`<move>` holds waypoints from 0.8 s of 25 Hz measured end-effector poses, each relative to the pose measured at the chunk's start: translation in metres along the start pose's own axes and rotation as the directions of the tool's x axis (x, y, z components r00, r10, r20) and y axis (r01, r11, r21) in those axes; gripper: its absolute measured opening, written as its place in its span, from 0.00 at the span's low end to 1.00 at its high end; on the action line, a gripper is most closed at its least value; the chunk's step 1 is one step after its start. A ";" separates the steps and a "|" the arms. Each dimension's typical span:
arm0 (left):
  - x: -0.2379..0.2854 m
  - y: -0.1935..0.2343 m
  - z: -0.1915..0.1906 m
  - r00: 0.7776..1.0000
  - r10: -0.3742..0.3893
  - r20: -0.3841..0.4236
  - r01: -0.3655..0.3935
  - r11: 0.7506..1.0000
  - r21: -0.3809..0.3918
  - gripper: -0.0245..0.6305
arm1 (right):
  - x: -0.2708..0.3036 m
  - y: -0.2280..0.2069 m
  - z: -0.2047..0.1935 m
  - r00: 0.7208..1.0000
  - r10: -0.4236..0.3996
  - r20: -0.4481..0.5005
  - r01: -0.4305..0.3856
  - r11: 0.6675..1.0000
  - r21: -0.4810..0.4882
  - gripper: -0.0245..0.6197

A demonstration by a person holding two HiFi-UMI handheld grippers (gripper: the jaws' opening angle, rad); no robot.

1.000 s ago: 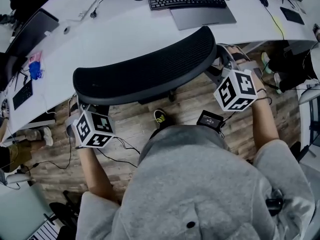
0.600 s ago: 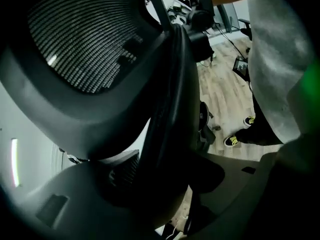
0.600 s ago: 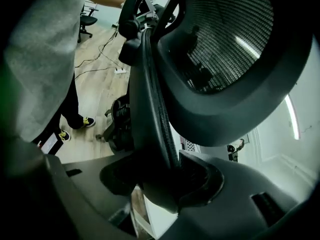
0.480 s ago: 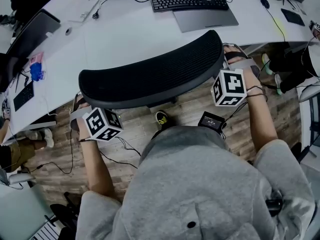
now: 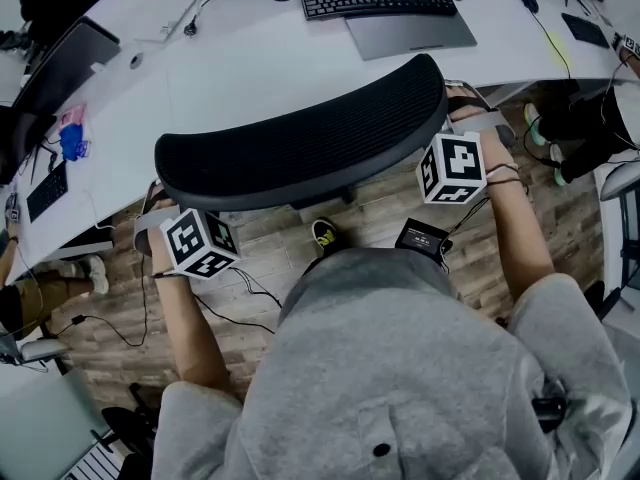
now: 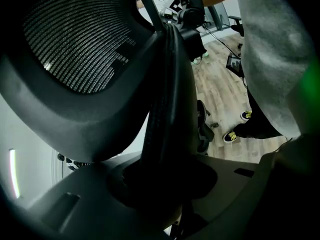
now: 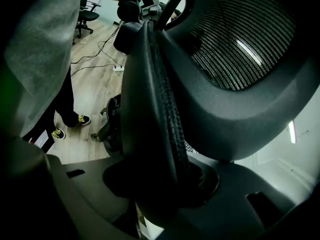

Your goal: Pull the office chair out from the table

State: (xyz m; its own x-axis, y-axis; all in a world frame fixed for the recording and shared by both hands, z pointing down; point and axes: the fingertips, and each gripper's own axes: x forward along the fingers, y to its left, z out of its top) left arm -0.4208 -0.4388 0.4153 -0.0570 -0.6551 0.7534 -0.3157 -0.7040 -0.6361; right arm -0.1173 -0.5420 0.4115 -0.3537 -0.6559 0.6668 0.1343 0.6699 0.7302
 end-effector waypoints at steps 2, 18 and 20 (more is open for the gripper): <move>0.000 0.000 0.000 1.000 0.010 0.000 -0.010 1.000 -0.003 0.24 | 0.000 0.000 0.000 1.000 -0.007 0.000 0.007 1.000 0.000 0.31; -0.015 -0.017 0.005 0.999 0.039 -0.008 -0.039 0.999 -0.019 0.25 | -0.016 0.015 -0.003 1.000 -0.010 0.007 0.010 1.000 -0.016 0.31; -0.021 -0.023 0.007 0.999 0.044 -0.006 -0.044 0.999 -0.023 0.25 | -0.022 0.020 -0.004 1.000 -0.012 0.010 0.012 1.000 -0.017 0.31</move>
State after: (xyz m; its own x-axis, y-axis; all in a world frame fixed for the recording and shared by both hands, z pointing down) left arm -0.4054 -0.4109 0.4133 -0.0770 -0.6839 0.7255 -0.3342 -0.6679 -0.6650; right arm -0.1033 -0.5156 0.4120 -0.3645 -0.6602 0.6568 0.1455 0.6562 0.7404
